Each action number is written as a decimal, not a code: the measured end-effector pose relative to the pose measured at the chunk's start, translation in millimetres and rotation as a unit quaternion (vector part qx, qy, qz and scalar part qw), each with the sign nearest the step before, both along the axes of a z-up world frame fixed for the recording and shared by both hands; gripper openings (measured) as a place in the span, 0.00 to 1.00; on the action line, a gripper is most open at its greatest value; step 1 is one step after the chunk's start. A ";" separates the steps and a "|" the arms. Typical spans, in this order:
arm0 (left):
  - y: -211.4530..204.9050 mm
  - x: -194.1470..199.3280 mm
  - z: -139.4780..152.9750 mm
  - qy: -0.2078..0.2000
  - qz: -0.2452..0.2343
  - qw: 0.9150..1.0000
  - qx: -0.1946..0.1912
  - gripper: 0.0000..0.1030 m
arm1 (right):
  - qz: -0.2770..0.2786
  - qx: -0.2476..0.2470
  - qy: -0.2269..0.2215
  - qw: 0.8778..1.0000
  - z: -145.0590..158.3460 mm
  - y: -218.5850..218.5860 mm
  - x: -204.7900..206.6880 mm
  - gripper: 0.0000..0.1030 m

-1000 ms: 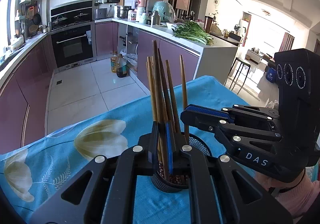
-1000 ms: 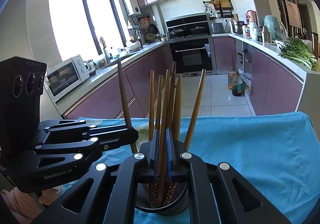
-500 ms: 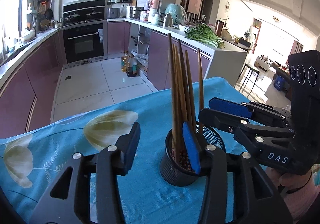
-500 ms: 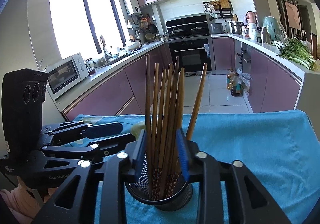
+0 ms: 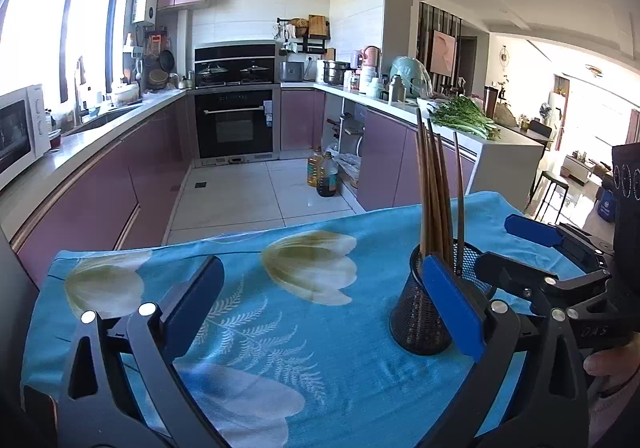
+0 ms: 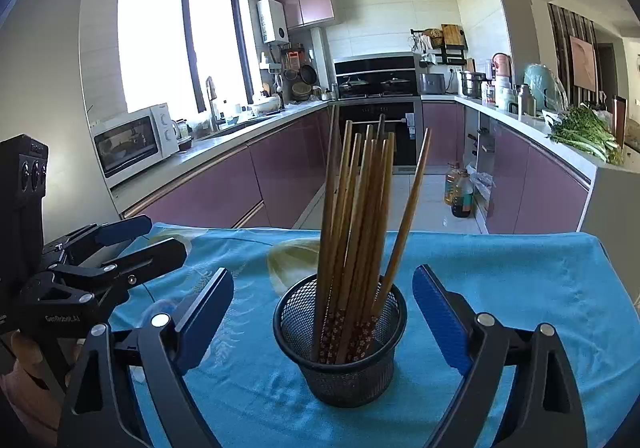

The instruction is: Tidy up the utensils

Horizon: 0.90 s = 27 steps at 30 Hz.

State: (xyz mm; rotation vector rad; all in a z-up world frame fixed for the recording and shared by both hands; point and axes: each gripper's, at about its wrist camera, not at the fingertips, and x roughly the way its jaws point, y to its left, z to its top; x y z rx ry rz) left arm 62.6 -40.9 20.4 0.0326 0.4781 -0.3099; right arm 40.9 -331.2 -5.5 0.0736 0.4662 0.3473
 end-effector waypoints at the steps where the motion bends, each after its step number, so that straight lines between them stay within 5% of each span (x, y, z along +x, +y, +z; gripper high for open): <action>1: 4.7 -4.7 -0.3 -0.007 0.009 1.000 0.000 0.95 | -0.001 0.003 -0.007 1.000 0.5 0.4 -3.4 0.94; 13: 33.9 -58.4 6.2 -0.090 0.089 0.992 -0.005 0.95 | -0.022 0.014 -0.064 0.998 4.0 8.0 -31.2 0.94; 27: 42.4 -89.7 8.6 -0.124 0.139 0.983 0.001 0.95 | -0.044 -0.008 -0.109 0.993 6.4 13.7 -54.1 0.94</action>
